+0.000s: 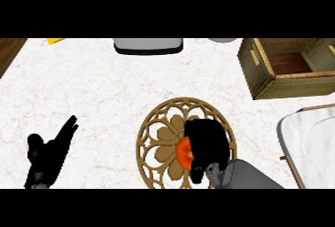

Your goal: Pick the squash from the placemat and place it in the basket

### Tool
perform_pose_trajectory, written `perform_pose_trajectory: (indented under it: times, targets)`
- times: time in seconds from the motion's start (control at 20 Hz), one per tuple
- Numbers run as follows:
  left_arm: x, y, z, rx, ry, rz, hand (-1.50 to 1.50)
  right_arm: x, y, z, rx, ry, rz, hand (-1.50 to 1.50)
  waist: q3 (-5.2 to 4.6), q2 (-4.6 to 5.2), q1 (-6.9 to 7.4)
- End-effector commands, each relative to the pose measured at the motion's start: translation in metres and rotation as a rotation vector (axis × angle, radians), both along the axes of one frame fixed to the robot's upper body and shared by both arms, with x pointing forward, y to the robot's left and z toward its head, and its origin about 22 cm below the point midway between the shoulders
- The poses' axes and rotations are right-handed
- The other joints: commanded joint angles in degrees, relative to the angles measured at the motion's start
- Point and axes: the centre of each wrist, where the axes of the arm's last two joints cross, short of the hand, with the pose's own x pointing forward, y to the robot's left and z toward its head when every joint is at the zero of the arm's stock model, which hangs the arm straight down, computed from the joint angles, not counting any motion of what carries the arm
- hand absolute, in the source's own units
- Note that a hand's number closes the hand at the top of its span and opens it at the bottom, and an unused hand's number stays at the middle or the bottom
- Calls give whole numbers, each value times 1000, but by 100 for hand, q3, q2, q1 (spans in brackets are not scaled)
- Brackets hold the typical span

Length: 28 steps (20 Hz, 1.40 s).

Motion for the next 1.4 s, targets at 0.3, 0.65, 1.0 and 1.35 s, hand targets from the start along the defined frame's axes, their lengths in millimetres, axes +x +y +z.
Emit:
perform_pose_trajectory:
  times: [0.3,0.65,1.0,1.35]
  targets:
    - [-6,-8,-23,-28,162,32,0,1,-28,87,183,-195,61,150,-98,77,-53]
    - [-19,3,-22,-31,143,50,0,-13,-49,164,743,-535,-85,150,-97,63,-38]
    - [-24,-1,-24,-20,148,49,0,-12,-100,242,748,-651,-219,150,-103,50,-34]
    - [-17,-12,-26,-20,147,20,0,13,-140,304,780,-711,-327,150,-107,66,-8]
